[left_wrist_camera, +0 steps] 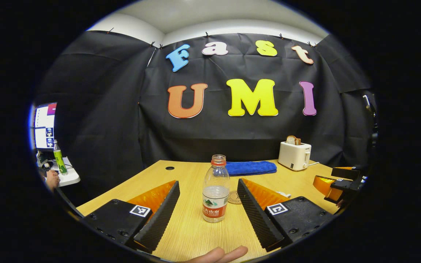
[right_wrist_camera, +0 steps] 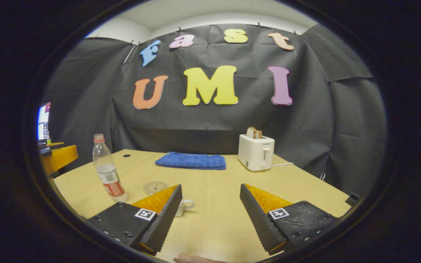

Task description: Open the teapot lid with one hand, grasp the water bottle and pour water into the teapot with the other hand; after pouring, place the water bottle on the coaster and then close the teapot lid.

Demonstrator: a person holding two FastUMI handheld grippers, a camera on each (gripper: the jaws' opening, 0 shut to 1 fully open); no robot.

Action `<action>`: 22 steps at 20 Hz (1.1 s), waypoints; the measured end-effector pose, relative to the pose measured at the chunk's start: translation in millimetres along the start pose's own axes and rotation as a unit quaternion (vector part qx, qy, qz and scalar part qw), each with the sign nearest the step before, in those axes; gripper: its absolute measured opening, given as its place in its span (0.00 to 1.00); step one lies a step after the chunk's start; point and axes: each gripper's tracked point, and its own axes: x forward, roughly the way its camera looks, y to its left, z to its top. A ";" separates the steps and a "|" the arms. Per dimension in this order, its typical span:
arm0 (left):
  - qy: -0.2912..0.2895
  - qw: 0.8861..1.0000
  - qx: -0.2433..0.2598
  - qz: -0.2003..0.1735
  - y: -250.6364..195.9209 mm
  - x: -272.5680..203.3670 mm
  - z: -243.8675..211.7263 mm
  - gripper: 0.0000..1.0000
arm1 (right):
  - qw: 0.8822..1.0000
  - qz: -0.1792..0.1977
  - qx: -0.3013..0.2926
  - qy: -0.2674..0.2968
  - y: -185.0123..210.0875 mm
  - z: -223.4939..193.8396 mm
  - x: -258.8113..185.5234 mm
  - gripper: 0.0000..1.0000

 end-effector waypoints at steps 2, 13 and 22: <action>0.003 1.000 -0.002 0.006 6.0 1.2 -1.5 0.99 | 1.000 0.006 -0.004 -0.001 5.7 -3.7 4.3 0.96; 0.020 0.999 -0.005 0.030 28.4 11.6 -15.9 0.99 | 0.999 0.047 -0.013 0.018 64.8 -27.6 51.1 0.94; 0.032 0.999 -0.008 0.037 40.7 15.6 -24.1 0.99 | 0.996 0.067 -0.016 0.054 98.5 -53.7 81.2 0.63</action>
